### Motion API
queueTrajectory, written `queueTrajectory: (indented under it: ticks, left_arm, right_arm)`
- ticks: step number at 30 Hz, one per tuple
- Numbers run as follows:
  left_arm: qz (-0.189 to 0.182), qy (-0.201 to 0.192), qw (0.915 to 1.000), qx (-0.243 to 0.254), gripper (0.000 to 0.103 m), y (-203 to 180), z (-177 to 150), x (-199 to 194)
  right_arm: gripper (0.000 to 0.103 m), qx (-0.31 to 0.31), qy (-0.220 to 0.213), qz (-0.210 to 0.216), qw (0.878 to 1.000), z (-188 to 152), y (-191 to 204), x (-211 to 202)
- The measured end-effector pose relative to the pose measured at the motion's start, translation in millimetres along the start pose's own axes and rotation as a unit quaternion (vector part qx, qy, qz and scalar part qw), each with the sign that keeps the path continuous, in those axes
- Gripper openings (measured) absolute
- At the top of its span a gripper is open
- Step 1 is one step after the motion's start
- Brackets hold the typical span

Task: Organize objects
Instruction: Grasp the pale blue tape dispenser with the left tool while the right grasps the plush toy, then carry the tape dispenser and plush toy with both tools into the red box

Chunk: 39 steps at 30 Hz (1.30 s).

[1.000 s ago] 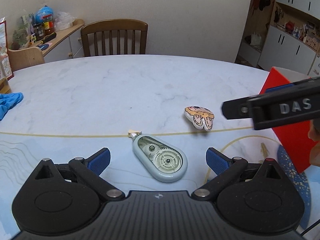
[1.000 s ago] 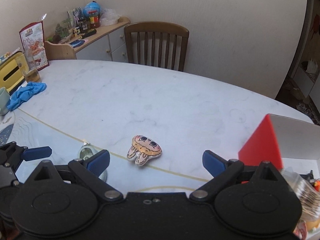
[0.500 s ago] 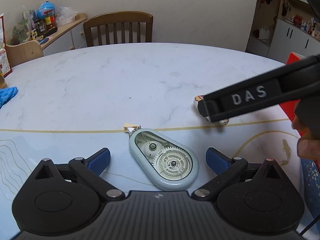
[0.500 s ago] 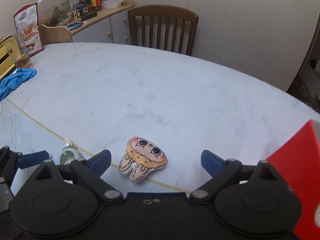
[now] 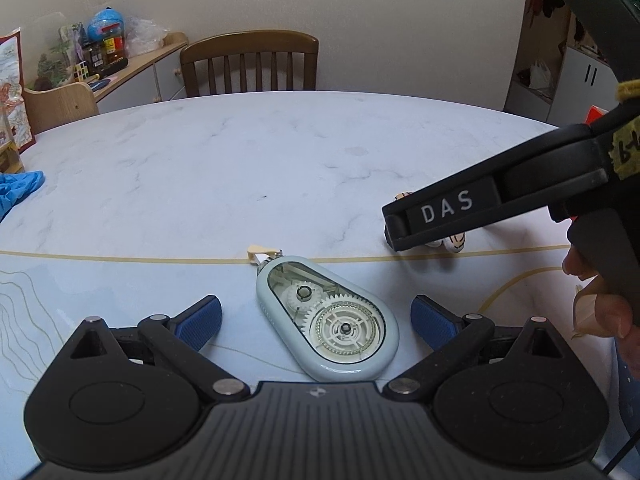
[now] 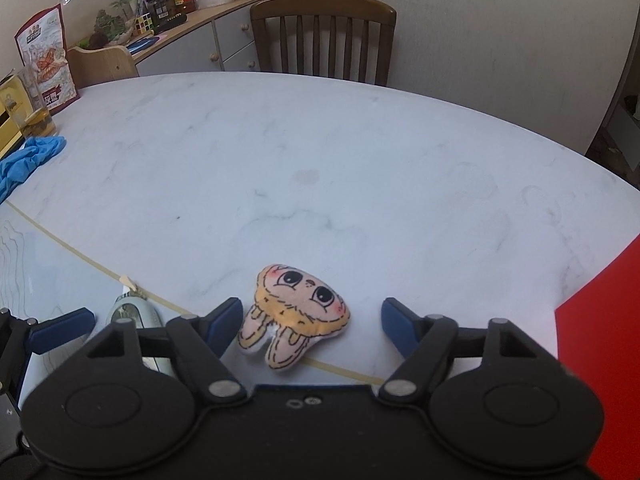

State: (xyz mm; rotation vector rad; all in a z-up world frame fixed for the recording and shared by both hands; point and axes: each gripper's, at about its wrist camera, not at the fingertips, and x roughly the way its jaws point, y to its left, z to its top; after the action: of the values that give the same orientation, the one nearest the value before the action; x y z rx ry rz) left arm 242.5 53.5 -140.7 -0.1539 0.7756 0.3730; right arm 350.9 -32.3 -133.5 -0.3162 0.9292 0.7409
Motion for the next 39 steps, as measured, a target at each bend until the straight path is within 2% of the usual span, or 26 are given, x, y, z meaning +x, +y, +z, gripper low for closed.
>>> queueTrajectory:
  ticks: [3,6,8,10,17,26,34,39]
  left_arm:
    - [0.002,-0.004,1.0,-0.001,0.096,-0.9,-0.2,-1.5]
    - [0.002,-0.006,1.0,0.0,0.086,-0.8,1.3,-2.2]
    - [0.002,-0.007,1.0,0.001,0.075,-0.3,2.7,-3.2]
    - [0.001,-0.005,1.0,0.001,0.071,0.0,4.5,-3.3]
    - [-0.003,0.002,1.0,-0.007,0.071,4.7,5.7,-5.3]
    - [-0.02,-0.002,0.9997,-0.015,0.071,11.0,-1.8,-19.8]
    - [-0.035,-0.009,0.9991,-0.023,0.071,15.7,-2.3,-48.0]
    - [-0.05,-0.009,0.9987,-0.01,0.071,14.5,1.6,-70.3]
  right_arm:
    - [0.069,-0.004,0.0,0.001,1.0,-0.2,2.7,-0.3]
    - [0.061,-0.008,0.0,-0.001,1.0,0.3,4.4,-0.9]
    - [0.055,-0.011,0.001,-0.002,1.0,0.3,5.5,-1.8]
    - [0.053,-0.013,0.002,-0.003,1.0,0.5,6.5,-2.5]
    - [0.051,-0.017,-0.001,-0.012,1.0,0.1,8.8,-10.0]
    - [0.05,-0.015,-0.013,-0.011,1.0,-13.1,4.8,-41.1]
    - [0.05,-0.007,-0.022,-0.01,1.0,-28.8,4.9,-74.0]
    - [0.05,0.008,-0.032,-0.005,0.999,-37.7,2.9,-102.8]
